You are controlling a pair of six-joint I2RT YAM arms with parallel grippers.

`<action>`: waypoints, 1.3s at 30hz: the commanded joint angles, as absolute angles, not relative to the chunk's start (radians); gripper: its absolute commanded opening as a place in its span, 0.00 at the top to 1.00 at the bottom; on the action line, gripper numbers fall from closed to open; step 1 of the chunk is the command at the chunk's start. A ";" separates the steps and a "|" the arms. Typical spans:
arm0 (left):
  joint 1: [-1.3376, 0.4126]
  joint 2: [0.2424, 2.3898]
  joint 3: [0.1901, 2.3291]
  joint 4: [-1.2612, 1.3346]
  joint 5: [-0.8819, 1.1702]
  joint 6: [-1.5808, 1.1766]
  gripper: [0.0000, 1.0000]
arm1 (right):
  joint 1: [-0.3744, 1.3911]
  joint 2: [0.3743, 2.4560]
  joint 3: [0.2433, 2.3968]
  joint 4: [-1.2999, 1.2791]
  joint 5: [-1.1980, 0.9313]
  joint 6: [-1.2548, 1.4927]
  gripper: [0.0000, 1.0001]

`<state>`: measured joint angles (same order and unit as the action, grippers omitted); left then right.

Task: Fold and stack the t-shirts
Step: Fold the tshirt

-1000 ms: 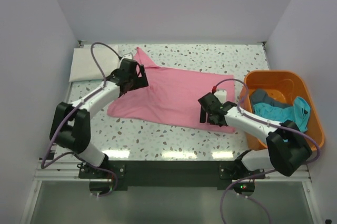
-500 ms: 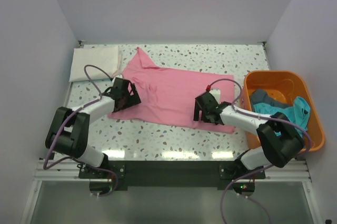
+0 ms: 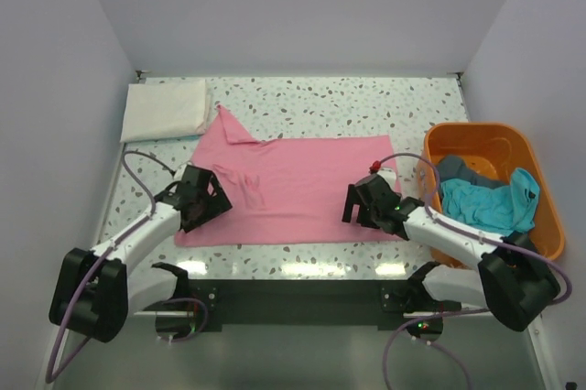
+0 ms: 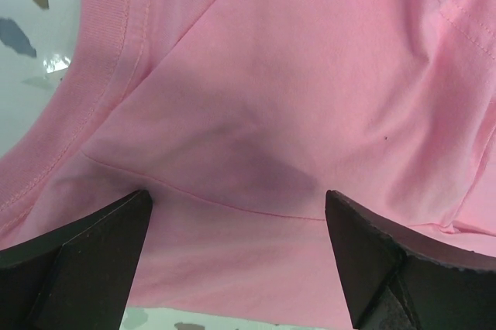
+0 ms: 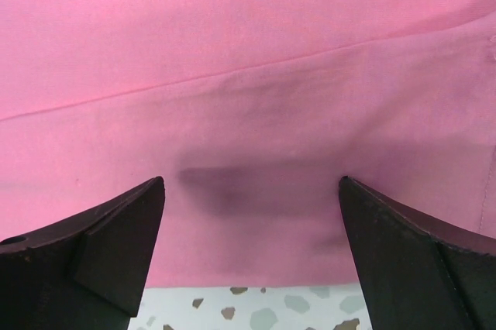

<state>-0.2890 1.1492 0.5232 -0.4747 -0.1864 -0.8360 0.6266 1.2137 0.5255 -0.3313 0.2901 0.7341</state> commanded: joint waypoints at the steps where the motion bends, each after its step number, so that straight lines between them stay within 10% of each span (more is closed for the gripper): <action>1: -0.314 1.103 0.466 -0.635 -0.129 -0.899 0.00 | 0.627 1.163 0.442 -0.514 0.175 0.831 0.01; 11: -0.328 1.074 0.764 -0.626 -0.265 -0.829 0.00 | 0.627 1.011 0.647 -0.624 0.313 0.759 0.01; 28: -0.221 2.040 1.661 -0.522 -0.367 -0.652 0.03 | 0.595 1.219 0.911 -0.584 0.402 0.647 0.01; 39: -0.193 2.355 1.974 -0.558 -0.445 -0.597 0.25 | 0.571 1.229 0.887 -0.612 0.423 0.641 0.01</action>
<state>-0.1986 2.3131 1.8965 -0.5446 -0.4034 -0.6338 0.5789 1.2247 0.8768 -0.5938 0.3820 0.6533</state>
